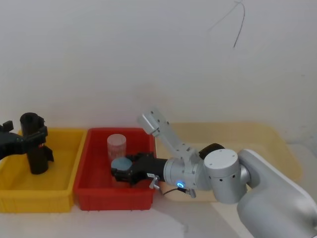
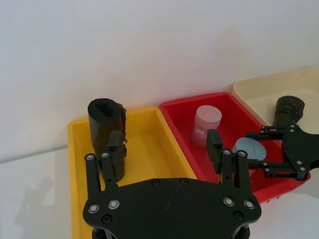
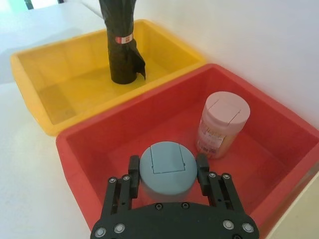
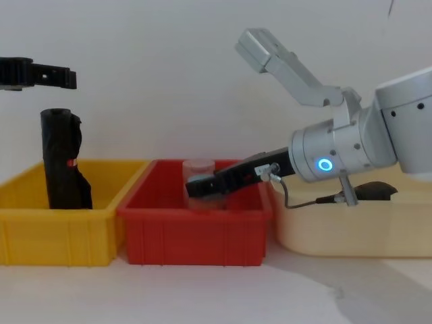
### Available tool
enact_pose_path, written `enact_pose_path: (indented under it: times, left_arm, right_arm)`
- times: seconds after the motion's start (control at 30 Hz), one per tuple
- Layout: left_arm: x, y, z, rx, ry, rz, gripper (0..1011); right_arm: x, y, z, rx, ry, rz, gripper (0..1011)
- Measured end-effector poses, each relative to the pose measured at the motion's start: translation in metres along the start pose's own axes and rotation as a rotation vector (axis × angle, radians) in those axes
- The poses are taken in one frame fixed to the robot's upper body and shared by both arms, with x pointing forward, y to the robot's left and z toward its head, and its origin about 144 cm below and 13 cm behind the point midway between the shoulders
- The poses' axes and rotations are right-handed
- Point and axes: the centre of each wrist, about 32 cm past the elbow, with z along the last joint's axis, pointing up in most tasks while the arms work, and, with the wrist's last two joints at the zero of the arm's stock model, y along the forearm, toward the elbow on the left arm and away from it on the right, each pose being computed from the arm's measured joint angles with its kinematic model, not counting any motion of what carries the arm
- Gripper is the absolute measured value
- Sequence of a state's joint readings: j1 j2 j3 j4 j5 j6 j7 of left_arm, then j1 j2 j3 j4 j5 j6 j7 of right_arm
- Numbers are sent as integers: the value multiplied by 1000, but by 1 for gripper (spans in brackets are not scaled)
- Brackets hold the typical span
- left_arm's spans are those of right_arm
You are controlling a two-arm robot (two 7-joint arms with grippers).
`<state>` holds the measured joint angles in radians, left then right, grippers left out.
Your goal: Pick up the garbage bag with the one hand and transfer it to the other hand.
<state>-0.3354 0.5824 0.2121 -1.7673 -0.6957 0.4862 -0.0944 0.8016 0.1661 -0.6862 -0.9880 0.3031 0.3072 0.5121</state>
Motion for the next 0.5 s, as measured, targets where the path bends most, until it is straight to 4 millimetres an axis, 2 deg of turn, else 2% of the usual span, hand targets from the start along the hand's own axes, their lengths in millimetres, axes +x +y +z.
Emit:
enact_pose_path:
  times: [0.3, 0.5]
  left_arm:
    - [0, 0, 0, 0, 0, 0, 1001]
    - [0, 0, 0, 0, 0, 0, 1001]
  right_arm:
    - [0, -5, 13, 42, 23, 2, 661]
    - [3, -15, 30, 106, 54, -4, 661]
